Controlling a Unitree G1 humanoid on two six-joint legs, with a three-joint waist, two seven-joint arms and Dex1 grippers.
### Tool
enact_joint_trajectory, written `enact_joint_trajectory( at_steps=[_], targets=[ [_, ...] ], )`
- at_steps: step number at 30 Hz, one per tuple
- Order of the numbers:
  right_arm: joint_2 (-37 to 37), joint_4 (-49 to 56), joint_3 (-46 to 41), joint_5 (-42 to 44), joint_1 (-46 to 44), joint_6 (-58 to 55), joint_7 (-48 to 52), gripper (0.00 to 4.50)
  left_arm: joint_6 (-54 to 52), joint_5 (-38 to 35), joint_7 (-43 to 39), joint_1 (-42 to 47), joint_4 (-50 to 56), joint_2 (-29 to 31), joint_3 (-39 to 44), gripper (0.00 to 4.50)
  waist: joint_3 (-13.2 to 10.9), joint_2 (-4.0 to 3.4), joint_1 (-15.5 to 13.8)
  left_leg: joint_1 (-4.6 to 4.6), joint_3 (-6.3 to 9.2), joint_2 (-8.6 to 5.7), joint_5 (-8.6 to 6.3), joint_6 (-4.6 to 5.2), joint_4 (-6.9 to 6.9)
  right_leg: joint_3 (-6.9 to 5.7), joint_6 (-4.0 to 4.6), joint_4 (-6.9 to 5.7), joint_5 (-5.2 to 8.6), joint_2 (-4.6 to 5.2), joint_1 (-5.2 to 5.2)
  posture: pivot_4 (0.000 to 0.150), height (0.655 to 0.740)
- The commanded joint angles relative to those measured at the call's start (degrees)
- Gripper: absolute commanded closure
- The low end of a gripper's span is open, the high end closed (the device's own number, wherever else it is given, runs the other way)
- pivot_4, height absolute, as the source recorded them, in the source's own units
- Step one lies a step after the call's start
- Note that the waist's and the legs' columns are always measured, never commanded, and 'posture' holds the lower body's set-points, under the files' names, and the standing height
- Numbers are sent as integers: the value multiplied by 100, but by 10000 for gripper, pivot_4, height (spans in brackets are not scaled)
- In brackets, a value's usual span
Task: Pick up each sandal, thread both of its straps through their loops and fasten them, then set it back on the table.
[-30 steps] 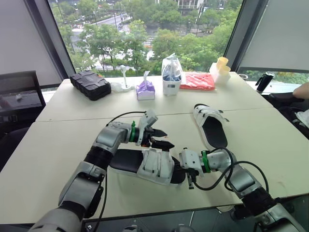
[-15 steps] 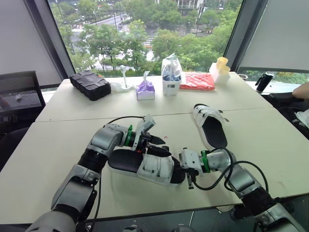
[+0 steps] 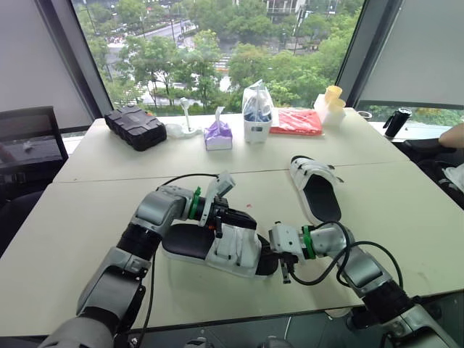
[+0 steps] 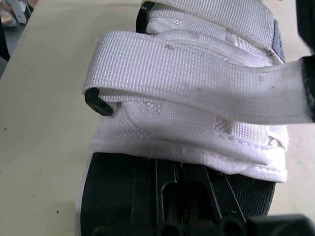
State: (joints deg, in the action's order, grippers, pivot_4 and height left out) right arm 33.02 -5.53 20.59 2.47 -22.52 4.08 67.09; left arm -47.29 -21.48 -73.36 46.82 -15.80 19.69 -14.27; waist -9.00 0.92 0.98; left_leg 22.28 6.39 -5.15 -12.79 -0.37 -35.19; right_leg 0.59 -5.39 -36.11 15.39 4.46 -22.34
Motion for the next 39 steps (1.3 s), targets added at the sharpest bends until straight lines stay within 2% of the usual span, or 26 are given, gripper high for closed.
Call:
enact_joint_trajectory(
  at_steps=[1,9,22,29,39],
  targets=[
    [10,-428,428,-432,220,-201,47,45000,-115,-407,-33,99,215,-55,336,44436,0,-1,0,0,0,0,0,0,0,0,0,0,0,0,0,1500,7400],
    [15,-412,433,-432,239,-205,48,45000,144,-438,167,181,-37,-141,455,44436,0,0,-3,0,0,0,0,0,-1,0,0,0,0,0,0,1500,7400],
    [30,-407,433,-440,252,-198,48,45000,-350,-1171,-212,228,259,-3,702,44436,0,0,-2,0,0,0,0,0,-1,0,1,0,0,0,0,1500,7400],
    [35,-378,440,-433,246,-215,66,45000,361,-669,399,267,-374,-214,644,44436,-1,1,-11,0,0,0,0,-1,-2,0,1,0,0,0,1,1500,7400],
    [55,-309,429,-429,315,-249,39,45000,1276,-32,453,207,-1233,-354,415,44436,-1,1,-13,1,-1,-1,1,-1,-3,0,1,0,-1,0,0,1500,7400]
  ],
)
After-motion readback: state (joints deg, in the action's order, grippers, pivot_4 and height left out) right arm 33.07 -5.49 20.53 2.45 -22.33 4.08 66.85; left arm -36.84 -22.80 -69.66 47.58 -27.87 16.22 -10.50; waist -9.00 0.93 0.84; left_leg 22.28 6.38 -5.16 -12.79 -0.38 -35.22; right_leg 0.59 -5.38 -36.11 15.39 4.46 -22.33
